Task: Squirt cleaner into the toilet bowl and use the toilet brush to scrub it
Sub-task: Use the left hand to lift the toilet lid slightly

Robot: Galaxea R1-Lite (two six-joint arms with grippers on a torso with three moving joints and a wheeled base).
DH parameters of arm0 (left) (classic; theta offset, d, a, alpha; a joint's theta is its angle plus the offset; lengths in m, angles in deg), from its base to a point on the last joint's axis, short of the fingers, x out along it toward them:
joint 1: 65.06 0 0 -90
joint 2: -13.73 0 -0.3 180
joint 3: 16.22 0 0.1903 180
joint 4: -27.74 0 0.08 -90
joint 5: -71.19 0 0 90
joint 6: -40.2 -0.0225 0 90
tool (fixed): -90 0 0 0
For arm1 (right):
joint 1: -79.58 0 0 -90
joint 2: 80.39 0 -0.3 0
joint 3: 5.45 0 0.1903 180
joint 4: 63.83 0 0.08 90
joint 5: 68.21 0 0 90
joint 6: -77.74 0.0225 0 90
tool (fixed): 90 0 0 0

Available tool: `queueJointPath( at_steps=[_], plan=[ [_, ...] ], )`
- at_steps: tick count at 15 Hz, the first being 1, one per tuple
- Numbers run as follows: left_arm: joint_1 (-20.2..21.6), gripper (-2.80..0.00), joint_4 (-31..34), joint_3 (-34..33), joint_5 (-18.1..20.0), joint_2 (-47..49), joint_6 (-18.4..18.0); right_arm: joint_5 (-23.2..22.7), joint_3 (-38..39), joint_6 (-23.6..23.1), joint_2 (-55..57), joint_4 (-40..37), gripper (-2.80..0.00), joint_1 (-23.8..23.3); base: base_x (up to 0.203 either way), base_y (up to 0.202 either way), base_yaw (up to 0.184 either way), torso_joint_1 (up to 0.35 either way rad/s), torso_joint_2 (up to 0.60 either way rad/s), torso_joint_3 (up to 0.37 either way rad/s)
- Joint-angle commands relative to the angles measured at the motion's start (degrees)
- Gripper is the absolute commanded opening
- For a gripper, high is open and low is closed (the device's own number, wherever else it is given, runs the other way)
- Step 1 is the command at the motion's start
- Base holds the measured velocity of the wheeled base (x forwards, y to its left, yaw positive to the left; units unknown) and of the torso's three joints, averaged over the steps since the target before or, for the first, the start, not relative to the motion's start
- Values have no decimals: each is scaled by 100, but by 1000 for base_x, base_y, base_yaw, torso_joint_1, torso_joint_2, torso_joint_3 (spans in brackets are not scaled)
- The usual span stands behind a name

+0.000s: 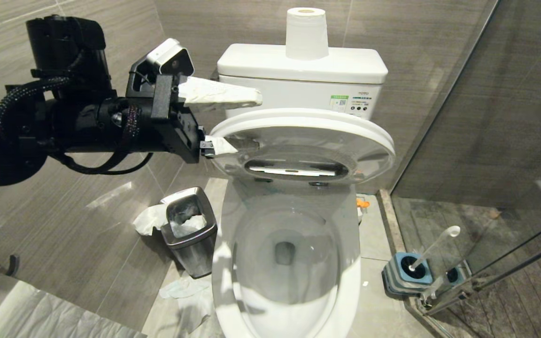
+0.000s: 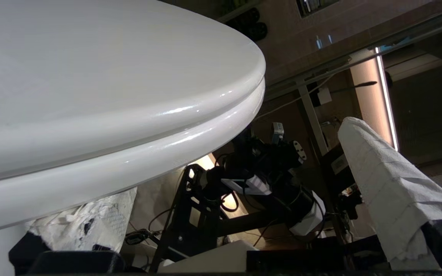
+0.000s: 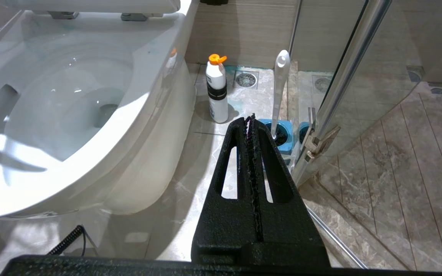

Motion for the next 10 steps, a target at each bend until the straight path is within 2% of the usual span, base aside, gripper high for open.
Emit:
queueJointPath(
  at_steps=[1,10],
  plan=[
    [-4,0,-4,200,-57,120,39,2,-1,2,4,-1,-280,0,0,0,0,0,0,0],
    [-191,0,-4,896,-658,393,317,2,4,2,5,-1,-280,0,0,0,0,0,0,0]
  ],
)
